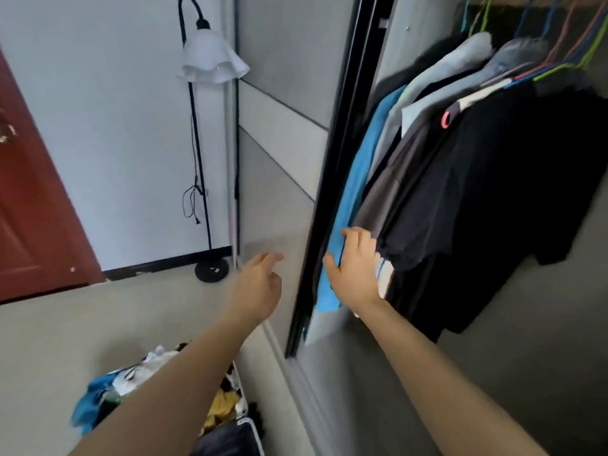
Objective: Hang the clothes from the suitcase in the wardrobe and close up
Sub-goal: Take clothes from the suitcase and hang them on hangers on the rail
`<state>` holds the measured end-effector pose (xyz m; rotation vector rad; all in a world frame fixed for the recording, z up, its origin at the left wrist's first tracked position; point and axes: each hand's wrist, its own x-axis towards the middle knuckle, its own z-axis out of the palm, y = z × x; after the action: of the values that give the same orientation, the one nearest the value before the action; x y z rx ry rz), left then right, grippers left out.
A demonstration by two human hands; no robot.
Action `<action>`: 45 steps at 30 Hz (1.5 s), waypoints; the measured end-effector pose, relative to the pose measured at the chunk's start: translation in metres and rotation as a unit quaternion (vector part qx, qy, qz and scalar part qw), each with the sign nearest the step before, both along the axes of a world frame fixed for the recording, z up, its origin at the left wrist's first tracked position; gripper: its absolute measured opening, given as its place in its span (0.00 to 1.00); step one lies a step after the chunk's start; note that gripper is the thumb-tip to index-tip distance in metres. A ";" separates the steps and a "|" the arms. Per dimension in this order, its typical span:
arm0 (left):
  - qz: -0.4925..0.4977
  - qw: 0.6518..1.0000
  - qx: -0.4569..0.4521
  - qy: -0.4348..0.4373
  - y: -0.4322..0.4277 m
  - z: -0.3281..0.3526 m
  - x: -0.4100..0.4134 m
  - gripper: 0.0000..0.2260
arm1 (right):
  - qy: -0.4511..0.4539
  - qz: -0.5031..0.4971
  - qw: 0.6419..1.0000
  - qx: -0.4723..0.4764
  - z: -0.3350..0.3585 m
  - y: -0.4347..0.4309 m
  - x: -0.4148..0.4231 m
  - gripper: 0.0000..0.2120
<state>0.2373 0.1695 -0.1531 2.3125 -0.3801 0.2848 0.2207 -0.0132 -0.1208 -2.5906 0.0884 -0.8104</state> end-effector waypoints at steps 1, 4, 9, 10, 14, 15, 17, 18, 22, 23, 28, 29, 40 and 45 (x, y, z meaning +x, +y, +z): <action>0.007 1.000 0.019 0.024 0.022 -0.014 -0.012 0.18 | 0.040 -0.001 0.999 -0.001 -0.016 0.021 -0.009 0.22; 0.028 0.993 0.065 0.092 0.102 -0.062 -0.051 0.18 | 0.167 0.008 0.986 0.006 -0.066 0.091 -0.043 0.23; 0.107 0.971 0.093 0.194 0.209 -0.139 -0.110 0.19 | 0.334 0.054 0.941 0.008 -0.147 0.184 -0.095 0.27; 0.119 0.966 0.094 0.211 0.221 -0.151 -0.119 0.19 | 0.362 0.064 0.930 0.002 -0.160 0.194 -0.104 0.27; 0.147 0.940 0.088 0.296 0.265 -0.211 -0.158 0.18 | 0.452 0.096 0.887 -0.010 -0.220 0.227 -0.133 0.26; 0.153 0.931 0.079 0.323 0.272 -0.229 -0.167 0.19 | 0.473 0.095 0.876 -0.013 -0.239 0.232 -0.137 0.27; 0.164 0.917 0.073 0.356 0.278 -0.259 -0.180 0.19 | 0.504 0.092 0.858 -0.018 -0.269 0.237 -0.144 0.28; 0.171 0.909 0.074 0.373 0.281 -0.284 -0.184 0.19 | 0.523 0.094 0.847 -0.021 -0.295 0.242 -0.143 0.28; 0.159 0.887 0.091 0.424 0.285 -0.364 -0.198 0.19 | 0.563 0.104 0.820 -0.023 -0.380 0.249 -0.153 0.28; 0.154 0.882 0.097 0.436 0.285 -0.391 -0.199 0.19 | 0.576 0.107 0.810 -0.020 -0.408 0.251 -0.156 0.27; 0.132 0.865 0.105 0.472 0.284 -0.520 -0.216 0.19 | 0.615 0.124 0.778 -0.024 -0.541 0.255 -0.176 0.26; 0.129 0.858 0.107 0.485 0.284 -0.554 -0.222 0.19 | 0.628 0.130 0.767 -0.031 -0.575 0.254 -0.182 0.27; 0.102 0.838 0.140 0.518 0.283 -0.801 -0.233 0.31 | 0.655 0.116 0.745 -0.049 -0.821 0.235 -0.177 0.38; 0.037 0.847 0.202 0.491 0.265 -0.856 -0.223 0.38 | 0.653 0.121 0.748 0.008 -0.884 0.244 -0.164 0.42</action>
<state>0.0147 0.4345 -1.0088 2.5155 0.1988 -1.0184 0.0570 0.2308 -1.0049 -2.5135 0.1455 1.1767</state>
